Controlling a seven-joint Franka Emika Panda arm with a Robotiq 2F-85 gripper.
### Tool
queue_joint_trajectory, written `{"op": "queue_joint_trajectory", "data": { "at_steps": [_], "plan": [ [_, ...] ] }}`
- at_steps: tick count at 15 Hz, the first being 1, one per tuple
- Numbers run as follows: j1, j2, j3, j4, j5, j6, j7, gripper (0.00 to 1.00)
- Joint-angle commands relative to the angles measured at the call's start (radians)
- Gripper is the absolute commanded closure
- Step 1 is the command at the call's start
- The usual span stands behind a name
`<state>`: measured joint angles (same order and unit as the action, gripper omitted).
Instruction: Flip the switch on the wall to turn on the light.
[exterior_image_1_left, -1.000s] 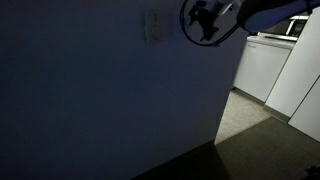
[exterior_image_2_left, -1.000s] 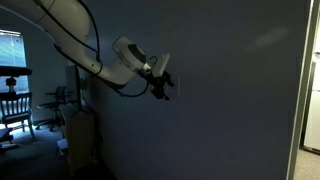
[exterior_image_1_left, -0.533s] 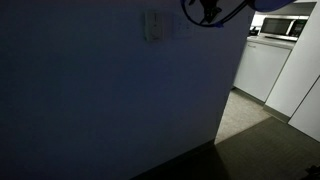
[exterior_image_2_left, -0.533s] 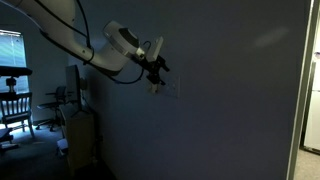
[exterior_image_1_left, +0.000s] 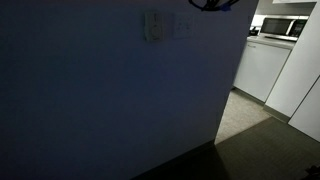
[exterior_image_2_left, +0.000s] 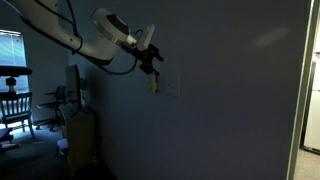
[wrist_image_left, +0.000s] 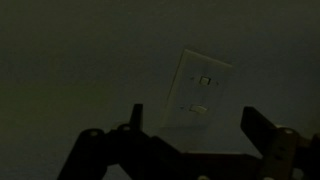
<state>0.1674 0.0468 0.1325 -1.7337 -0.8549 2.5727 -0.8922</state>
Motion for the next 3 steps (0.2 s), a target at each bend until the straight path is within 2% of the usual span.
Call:
{"op": "queue_joint_trajectory", "data": {
  "at_steps": [1, 3],
  "plan": [
    [-0.007, -0.028, 0.005, -0.033, 0.002, -0.022, 0.008, 0.0],
    [-0.018, -0.002, -0.004, -0.018, 0.008, 0.0, -0.006, 0.0]
  ]
}}
